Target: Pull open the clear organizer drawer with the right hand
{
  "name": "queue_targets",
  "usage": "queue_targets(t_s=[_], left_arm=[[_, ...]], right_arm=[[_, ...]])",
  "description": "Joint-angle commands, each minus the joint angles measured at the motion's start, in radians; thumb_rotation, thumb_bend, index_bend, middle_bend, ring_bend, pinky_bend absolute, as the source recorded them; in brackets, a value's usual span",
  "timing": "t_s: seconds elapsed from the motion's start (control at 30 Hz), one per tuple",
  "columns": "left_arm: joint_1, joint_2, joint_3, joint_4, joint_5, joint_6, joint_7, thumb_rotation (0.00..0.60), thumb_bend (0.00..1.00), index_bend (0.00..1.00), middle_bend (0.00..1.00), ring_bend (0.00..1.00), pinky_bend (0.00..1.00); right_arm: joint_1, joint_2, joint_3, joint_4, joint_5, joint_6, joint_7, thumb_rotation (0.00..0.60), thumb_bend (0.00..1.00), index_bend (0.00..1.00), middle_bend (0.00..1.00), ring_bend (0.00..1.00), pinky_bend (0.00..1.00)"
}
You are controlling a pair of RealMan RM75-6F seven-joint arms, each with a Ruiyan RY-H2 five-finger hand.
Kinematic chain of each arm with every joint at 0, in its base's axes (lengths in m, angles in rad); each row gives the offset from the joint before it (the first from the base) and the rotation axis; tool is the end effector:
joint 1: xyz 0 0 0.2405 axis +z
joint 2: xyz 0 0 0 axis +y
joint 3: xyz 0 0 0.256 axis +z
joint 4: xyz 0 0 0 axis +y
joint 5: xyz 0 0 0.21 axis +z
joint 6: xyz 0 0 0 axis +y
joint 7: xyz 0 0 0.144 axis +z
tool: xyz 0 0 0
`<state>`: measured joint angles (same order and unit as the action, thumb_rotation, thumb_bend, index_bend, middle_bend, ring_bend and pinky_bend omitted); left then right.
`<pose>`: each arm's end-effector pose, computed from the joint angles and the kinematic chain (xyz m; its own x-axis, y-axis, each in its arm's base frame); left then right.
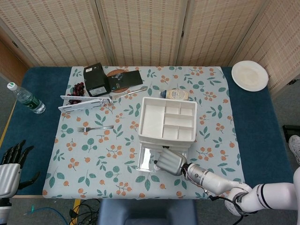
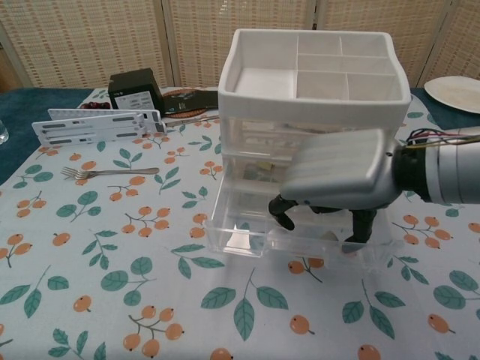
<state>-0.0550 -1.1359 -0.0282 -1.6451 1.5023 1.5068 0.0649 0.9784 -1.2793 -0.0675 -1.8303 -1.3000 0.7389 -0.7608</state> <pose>-0.3083 0.1667 0.1505 0.4100 0.0174 0.9119 0.9119 0.0138 -0.4103 -0.0981 -0.2749 -0.0067 0.9053 0.0206 0.4243 -0.2013 -0.8588 0.4711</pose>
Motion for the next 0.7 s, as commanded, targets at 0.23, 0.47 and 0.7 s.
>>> queue_targets(t_s=[0.23,0.47,0.7], left_arm=[[0.001,0.002,0.001,-0.001,0.003,0.003,-0.004,0.600,0.25,0.14,0.00,0.04,0.07],[0.002,0.003,0.001,-0.001,0.002,0.004,-0.006,0.600,0.25,0.14,0.00,0.04,0.07],[0.002,0.003,0.001,-0.001,0.002,0.004,-0.006,0.600,0.25,0.14,0.00,0.04,0.07]], right_arm=[[-0.007,-0.005,-0.003,-0.003,0.001,0.007,-0.009,0.600,0.14,0.44,1.00,1.00,1.00],[-0.010,-0.007,-0.009,0.001,0.005,0.004,-0.017,0.600,0.15,0.48,1.00,1.00,1.00],[-0.010,-0.009,-0.007,0.006,0.008,0.003,-0.014,0.600,0.23,0.49,1.00,1.00,1.00]])
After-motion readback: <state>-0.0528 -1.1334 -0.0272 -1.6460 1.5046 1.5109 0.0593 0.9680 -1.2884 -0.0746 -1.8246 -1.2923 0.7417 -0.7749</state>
